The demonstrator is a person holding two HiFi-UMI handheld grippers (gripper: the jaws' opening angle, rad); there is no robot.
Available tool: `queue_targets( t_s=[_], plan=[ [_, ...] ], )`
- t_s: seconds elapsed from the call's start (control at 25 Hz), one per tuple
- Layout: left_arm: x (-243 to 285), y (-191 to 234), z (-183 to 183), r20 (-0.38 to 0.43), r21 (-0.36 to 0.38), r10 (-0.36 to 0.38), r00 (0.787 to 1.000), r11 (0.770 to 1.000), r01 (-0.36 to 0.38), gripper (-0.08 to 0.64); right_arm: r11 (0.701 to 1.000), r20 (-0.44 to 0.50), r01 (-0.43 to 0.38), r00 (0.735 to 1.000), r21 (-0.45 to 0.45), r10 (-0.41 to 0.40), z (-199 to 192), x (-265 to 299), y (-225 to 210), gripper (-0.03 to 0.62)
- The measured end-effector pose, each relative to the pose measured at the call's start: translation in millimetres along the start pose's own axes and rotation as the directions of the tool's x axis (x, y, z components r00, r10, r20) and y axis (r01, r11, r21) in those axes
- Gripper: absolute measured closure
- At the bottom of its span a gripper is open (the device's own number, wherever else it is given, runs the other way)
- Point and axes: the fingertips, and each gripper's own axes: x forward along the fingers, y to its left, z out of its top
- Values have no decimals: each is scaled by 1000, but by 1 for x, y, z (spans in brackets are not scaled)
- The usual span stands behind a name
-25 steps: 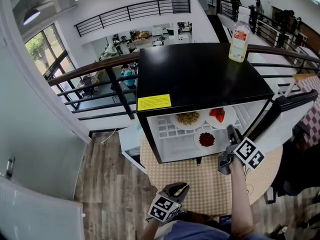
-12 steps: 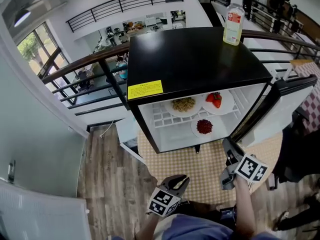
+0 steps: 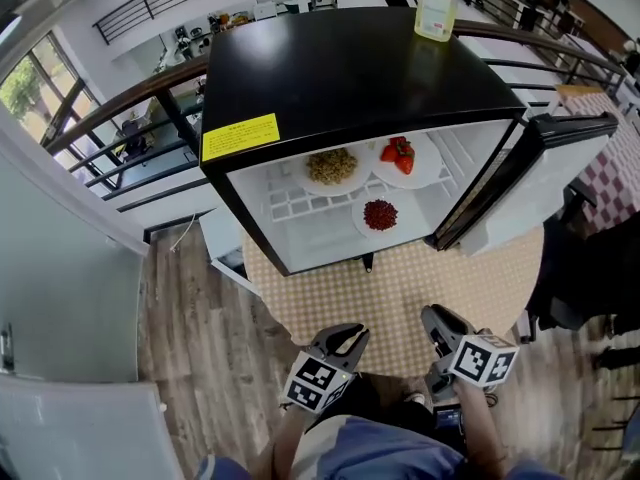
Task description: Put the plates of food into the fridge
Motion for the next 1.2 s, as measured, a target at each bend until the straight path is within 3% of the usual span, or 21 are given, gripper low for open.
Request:
queue_targets(
  t_s=[0.12,0.4,0.6,0.84,1.2],
  plan=[
    [-4,-9,11,30,5,13,999,1000,-13,518,1000,-48,7,999,-23,-8,-11,-17,8,505],
    [-34,-49,24,68,-5,67,995,998,-67,518,998,-39,-55,998,-14,55,-30,-58,8,511],
    [-36,-86,12,53,-36,50,997,998,-49,518,998,-23,-58,998,15,58,-46,-98,8,512],
    [-43,-139,-1,28,9,22,999,1000,-22,518,999,-17,-54,998,-5,54,-72,-146,2,512],
    [-77,-194,-33,8,29,45,999,999,-45,518,998,-6,-52,999,-22,52,-115,-197,-2,512]
  ],
)
